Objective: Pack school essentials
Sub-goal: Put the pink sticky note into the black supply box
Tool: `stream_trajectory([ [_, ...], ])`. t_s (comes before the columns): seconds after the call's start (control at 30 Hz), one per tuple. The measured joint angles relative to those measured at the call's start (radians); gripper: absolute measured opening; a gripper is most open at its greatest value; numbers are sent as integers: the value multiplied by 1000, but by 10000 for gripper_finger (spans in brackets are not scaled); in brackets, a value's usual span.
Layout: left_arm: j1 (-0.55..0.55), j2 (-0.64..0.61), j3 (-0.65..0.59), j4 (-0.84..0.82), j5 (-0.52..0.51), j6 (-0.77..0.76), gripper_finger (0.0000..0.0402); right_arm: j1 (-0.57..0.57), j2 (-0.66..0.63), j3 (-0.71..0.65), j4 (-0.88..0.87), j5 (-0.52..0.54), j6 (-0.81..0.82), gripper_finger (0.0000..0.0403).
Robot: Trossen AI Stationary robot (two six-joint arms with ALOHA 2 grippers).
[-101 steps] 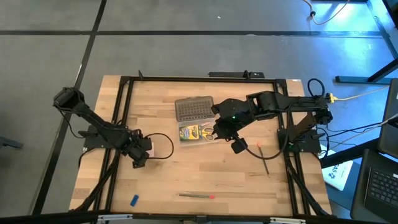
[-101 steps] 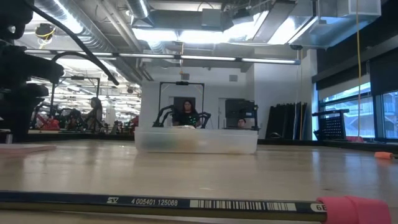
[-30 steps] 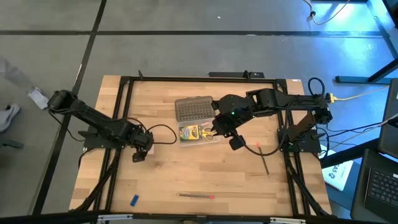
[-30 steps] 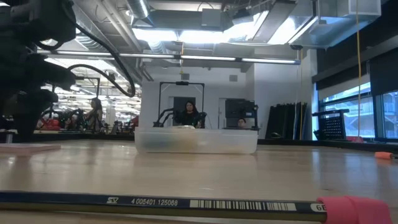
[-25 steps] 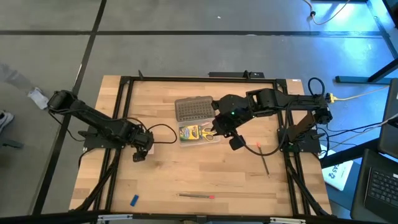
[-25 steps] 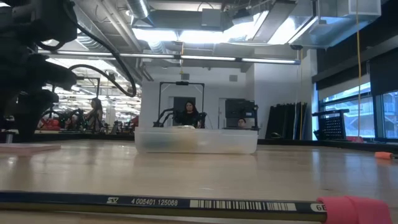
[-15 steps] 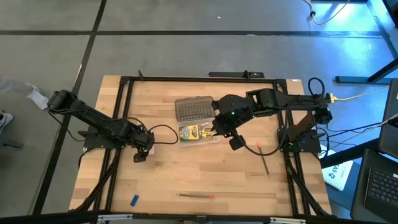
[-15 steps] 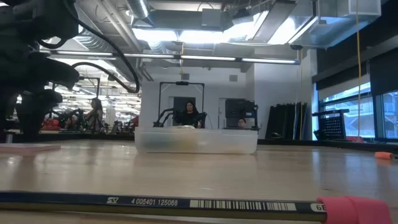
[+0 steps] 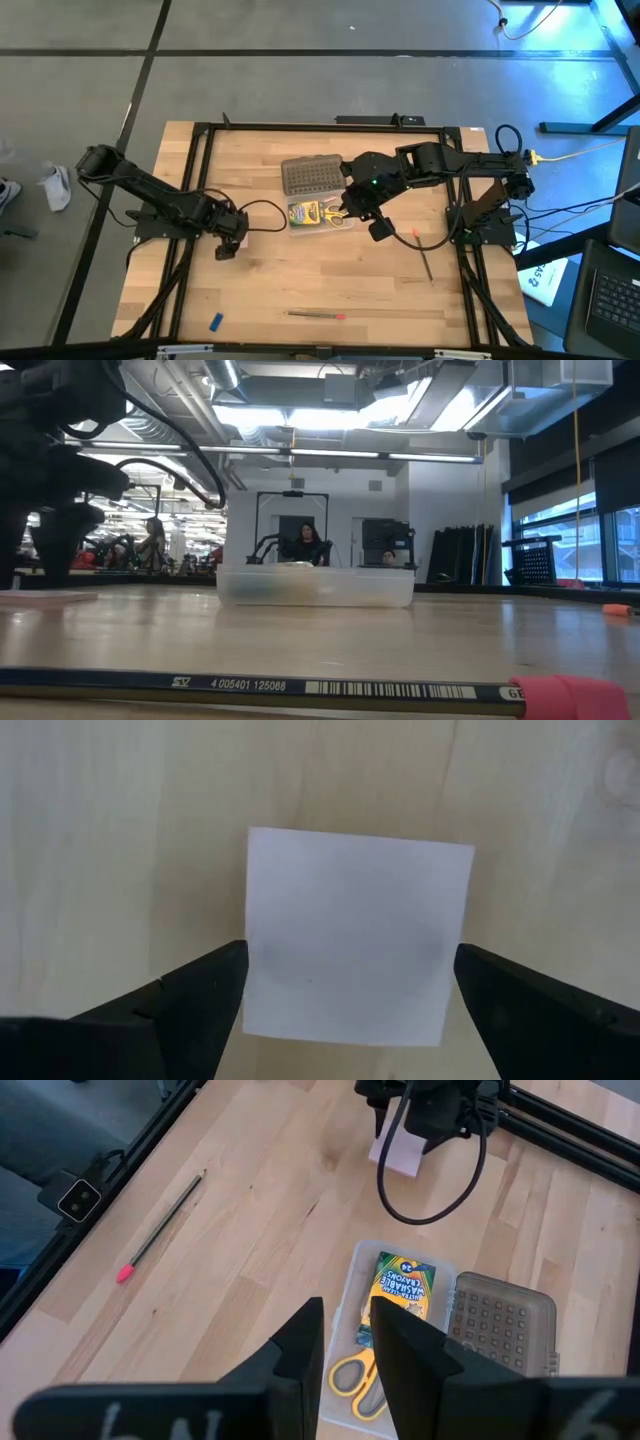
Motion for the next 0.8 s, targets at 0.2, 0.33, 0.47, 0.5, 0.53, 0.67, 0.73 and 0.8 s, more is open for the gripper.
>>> stream_trajectory([
  [0.2, 0, -2, -39, 43, 0, -3, 349, 0, 0, 0, 0, 0, 0, 88],
  [0.33, 0, -2, -43, 45, 0, -3, 349, 0, 0, 0, 0, 0, 0, 88],
  [0.47, 0, -2, -44, 47, -3, -7, 349, 0, 0, 0, 0, 0, 0, 88],
  [0.5, -1, -2, -44, 47, -9, -9, 349, 0, 0, 0, 0, 0, 0, 88],
  [0.53, -1, -2, -44, 49, -17, -12, 349, 0, 0, 0, 0, 0, 0, 88],
  [0.67, 0, -2, -45, 50, -26, -9, 349, 0, 0, 0, 0, 0, 0, 88],
  [0.73, 0, -2, -45, 50, -27, -10, 349, 0, 0, 0, 3, 0, 0, 88],
  [0.8, 0, -2, -45, 50, -27, -10, 349, 0, 0, 0, 12, 0, 0, 88],
])
